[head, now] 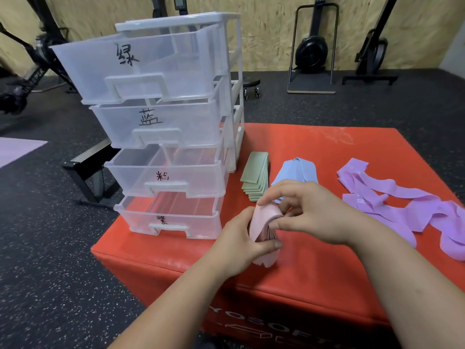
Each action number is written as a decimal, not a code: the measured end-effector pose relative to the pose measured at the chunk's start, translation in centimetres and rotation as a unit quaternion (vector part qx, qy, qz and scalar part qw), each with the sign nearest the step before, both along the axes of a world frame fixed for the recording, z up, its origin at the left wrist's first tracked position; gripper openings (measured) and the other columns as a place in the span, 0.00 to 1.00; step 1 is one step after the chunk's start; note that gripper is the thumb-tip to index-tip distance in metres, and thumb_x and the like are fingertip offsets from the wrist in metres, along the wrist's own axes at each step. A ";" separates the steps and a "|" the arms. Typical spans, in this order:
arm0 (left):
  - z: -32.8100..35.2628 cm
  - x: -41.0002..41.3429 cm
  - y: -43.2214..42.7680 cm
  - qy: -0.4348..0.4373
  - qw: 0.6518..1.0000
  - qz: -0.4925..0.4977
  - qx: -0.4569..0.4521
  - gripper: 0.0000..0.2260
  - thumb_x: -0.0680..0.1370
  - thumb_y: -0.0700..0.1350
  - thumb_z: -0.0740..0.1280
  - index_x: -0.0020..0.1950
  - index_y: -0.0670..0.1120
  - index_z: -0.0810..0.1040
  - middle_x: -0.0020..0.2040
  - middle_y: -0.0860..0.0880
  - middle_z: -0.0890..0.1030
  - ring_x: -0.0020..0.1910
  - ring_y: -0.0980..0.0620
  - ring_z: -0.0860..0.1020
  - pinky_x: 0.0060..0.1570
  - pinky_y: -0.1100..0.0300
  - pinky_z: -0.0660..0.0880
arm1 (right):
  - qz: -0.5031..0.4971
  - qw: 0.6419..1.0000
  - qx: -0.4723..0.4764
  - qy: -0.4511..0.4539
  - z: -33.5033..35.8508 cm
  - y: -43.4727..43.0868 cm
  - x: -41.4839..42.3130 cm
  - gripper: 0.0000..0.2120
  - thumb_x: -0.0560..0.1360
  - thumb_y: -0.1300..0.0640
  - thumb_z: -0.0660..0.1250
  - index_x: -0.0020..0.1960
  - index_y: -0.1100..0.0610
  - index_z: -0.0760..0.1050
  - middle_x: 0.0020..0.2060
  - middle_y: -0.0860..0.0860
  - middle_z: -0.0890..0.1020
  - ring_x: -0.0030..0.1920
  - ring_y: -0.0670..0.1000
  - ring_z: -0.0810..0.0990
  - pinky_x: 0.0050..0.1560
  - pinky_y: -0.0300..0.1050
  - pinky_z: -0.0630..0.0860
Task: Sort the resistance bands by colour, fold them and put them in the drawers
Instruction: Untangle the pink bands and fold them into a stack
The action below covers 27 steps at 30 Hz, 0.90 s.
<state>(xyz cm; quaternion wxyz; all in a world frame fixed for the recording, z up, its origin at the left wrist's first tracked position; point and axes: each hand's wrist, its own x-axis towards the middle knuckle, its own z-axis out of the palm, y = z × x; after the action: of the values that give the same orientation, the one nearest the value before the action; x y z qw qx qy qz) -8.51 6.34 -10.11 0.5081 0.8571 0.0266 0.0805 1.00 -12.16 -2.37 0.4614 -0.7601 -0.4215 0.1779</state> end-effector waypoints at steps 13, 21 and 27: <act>-0.3 3.2 -1.9 0.040 0.920 0.071 0.383 0.22 0.77 0.59 0.73 0.64 0.48 0.73 0.60 0.46 0.78 0.59 0.42 0.77 0.57 0.47 0.75 | -0.066 0.993 -0.054 0.082 -8.2 -1.4 6.3 0.22 0.74 0.68 0.74 0.59 0.45 0.83 0.55 0.51 0.87 0.53 0.54 0.87 0.64 0.60 0.79; -1.1 3.2 -1.9 0.028 0.901 0.086 0.423 0.24 0.77 0.64 0.71 0.64 0.49 0.74 0.59 0.47 0.77 0.58 0.42 0.76 0.56 0.47 0.76 | -0.144 0.973 -0.123 -0.134 -8.9 -1.4 5.1 0.21 0.73 0.65 0.75 0.58 0.41 0.83 0.51 0.40 0.75 0.43 0.39 0.79 0.52 0.39 0.75; -1.1 1.8 -1.6 0.012 0.900 0.099 0.424 0.16 0.80 0.60 0.69 0.57 0.49 0.76 0.57 0.48 0.79 0.56 0.44 0.77 0.54 0.50 0.73 | -0.159 0.957 -0.139 -0.197 -10.3 -0.9 3.9 0.20 0.77 0.59 0.70 0.64 0.41 0.81 0.52 0.41 0.73 0.51 0.44 0.77 0.54 0.44 0.75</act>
<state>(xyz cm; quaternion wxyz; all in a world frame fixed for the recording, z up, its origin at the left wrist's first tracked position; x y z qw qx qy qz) -6.67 4.77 -11.17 0.0860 0.9853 0.0805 0.1241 4.91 -13.02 -12.71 0.2811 -0.8940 -0.3488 0.0064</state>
